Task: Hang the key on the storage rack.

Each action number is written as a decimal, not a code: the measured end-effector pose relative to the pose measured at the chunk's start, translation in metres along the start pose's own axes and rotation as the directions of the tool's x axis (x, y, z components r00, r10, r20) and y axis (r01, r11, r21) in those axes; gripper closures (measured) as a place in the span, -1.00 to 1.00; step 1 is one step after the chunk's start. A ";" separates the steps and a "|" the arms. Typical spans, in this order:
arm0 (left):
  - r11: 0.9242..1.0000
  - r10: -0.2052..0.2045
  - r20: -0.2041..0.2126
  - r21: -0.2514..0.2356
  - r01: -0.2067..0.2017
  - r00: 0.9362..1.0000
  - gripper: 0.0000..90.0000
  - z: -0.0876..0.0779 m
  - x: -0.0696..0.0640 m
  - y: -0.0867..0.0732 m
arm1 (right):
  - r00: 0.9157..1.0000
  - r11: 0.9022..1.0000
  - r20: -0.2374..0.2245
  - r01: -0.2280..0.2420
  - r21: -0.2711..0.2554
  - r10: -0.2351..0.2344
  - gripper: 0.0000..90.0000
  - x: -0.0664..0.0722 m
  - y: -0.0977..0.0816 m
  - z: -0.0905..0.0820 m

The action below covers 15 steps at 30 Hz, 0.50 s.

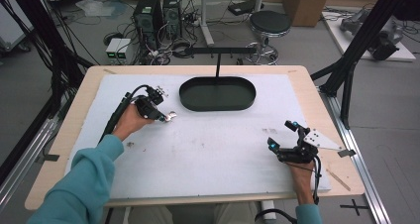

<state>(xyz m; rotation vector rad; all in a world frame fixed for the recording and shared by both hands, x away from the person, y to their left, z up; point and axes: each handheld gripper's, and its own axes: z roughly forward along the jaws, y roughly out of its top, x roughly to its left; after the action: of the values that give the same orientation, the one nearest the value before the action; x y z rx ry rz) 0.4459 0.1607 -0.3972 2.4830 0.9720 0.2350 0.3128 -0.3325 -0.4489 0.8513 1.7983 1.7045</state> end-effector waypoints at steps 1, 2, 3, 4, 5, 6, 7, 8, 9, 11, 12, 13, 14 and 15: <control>1.000 0.010 0.009 -0.009 -0.010 1.000 0.97 -0.003 0.001 0.000 | 1.000 1.000 0.004 -0.006 -0.002 0.006 -0.99 -0.001 0.000 0.000; 0.999 0.017 0.012 -0.029 -0.016 1.000 0.97 -0.006 0.000 0.000 | 1.000 1.000 0.007 -0.014 -0.001 0.014 -0.99 -0.001 0.000 0.000; 0.998 0.032 0.024 -0.046 -0.031 0.999 0.97 -0.010 -0.001 0.000 | 1.000 1.000 0.012 -0.012 0.001 0.012 -0.99 -0.002 0.001 0.001; 0.998 0.035 0.032 -0.060 -0.033 0.999 0.97 -0.013 -0.001 0.001 | 1.000 1.000 0.015 -0.022 0.016 0.022 -0.99 -0.001 0.001 0.001; 0.998 0.035 0.032 -0.060 -0.033 0.999 0.97 -0.013 -0.001 0.001 | 1.000 0.999 0.015 -0.018 0.027 0.017 -0.99 -0.001 0.002 0.002; 0.996 0.044 0.041 -0.086 -0.040 0.998 0.97 -0.018 -0.002 0.001 | 1.000 0.999 0.014 -0.014 0.041 0.013 -0.99 0.000 0.004 0.003; 0.991 0.051 0.064 -0.127 -0.043 0.997 0.97 -0.025 -0.004 0.001 | 1.000 0.999 0.009 -0.008 0.041 0.008 -0.99 0.000 0.005 0.004; 0.988 0.058 0.078 -0.150 -0.046 0.995 0.97 -0.028 -0.005 0.001 | 1.000 0.999 0.001 -0.008 0.038 0.008 -0.99 0.001 0.007 0.005; 0.983 0.063 0.088 -0.176 -0.046 0.994 0.97 -0.032 -0.006 0.001 | 1.000 0.999 -0.005 -0.013 0.038 0.013 -0.99 0.003 0.009 0.006; 0.974 0.082 0.121 -0.219 -0.054 0.989 0.97 -0.040 -0.008 0.000 | 1.000 0.999 -0.028 -0.010 0.048 0.011 -0.99 0.006 0.014 0.009; 0.969 0.088 0.133 -0.241 -0.054 0.987 0.97 -0.044 -0.008 0.000 | 0.999 0.999 -0.035 0.006 0.054 -0.004 -0.99 0.006 0.017 0.011; 0.961 0.095 0.153 -0.270 -0.050 0.984 0.97 -0.049 -0.009 -0.001 | 0.999 0.998 -0.042 0.008 0.068 -0.006 -0.99 0.008 0.020 0.013; 0.954 0.100 0.164 -0.297 -0.047 0.981 0.97 -0.052 -0.010 -0.001 | 0.998 0.997 -0.054 0.019 0.075 -0.015 -0.99 0.009 0.025 0.016; 0.954 0.100 0.164 -0.297 -0.047 0.981 0.97 -0.052 -0.010 -0.001 | 0.998 0.997 -0.054 0.019 0.075 -0.015 -0.99 0.009 0.025 0.016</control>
<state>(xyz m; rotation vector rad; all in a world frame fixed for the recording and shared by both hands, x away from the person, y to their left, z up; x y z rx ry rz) 0.4212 0.1733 -0.3516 2.2265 0.7147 0.1646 0.3209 -0.3148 -0.4247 0.8255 1.9110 1.6727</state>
